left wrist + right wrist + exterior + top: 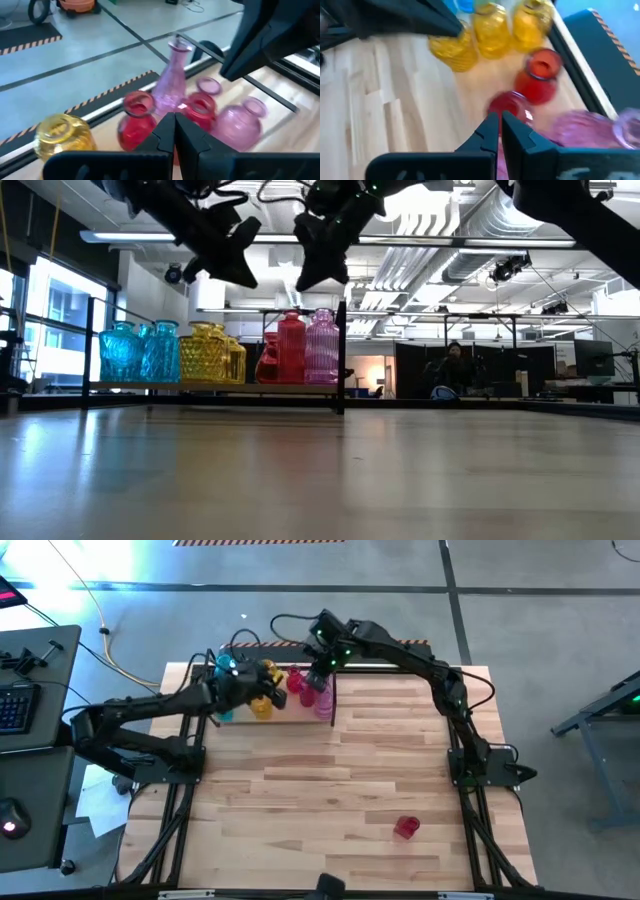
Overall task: Sort vases onto shelf
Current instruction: Put the top red vase on the shelf aligned with the other red vase
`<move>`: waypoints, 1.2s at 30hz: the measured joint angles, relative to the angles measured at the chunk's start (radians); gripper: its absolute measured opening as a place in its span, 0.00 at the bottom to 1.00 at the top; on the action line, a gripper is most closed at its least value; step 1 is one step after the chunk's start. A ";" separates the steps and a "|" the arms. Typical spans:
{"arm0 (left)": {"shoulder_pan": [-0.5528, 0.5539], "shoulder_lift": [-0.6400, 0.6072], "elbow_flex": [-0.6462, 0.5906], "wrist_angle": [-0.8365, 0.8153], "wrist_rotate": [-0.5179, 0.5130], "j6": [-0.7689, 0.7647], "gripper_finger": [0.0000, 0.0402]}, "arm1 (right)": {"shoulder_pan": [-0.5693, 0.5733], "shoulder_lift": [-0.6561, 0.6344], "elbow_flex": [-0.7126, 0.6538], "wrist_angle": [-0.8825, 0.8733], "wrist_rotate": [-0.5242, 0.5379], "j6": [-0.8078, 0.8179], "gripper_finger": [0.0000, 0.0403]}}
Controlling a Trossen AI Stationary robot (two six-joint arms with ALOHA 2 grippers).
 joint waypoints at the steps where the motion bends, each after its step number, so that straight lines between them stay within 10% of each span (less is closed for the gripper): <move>1: 0.023 0.001 0.003 0.000 0.009 0.000 0.00 | -0.010 0.000 0.000 -0.009 -0.002 0.000 0.00; 14: 0.252 0.159 0.181 -0.030 0.338 0.083 0.00 | -0.052 0.000 0.000 -0.047 -0.063 -0.008 0.00; 19: 0.320 0.305 0.395 -0.279 0.555 0.241 0.00 | -0.054 -0.001 0.000 -0.075 -0.130 -0.022 0.00; 27: 0.403 0.485 0.730 -0.639 0.567 0.513 0.00 | -0.088 -0.039 0.000 -0.239 -0.137 -0.054 0.00; 36: 0.442 0.590 0.789 -0.843 0.515 0.725 0.00 | -0.122 -0.129 0.000 -0.248 -0.129 -0.061 0.00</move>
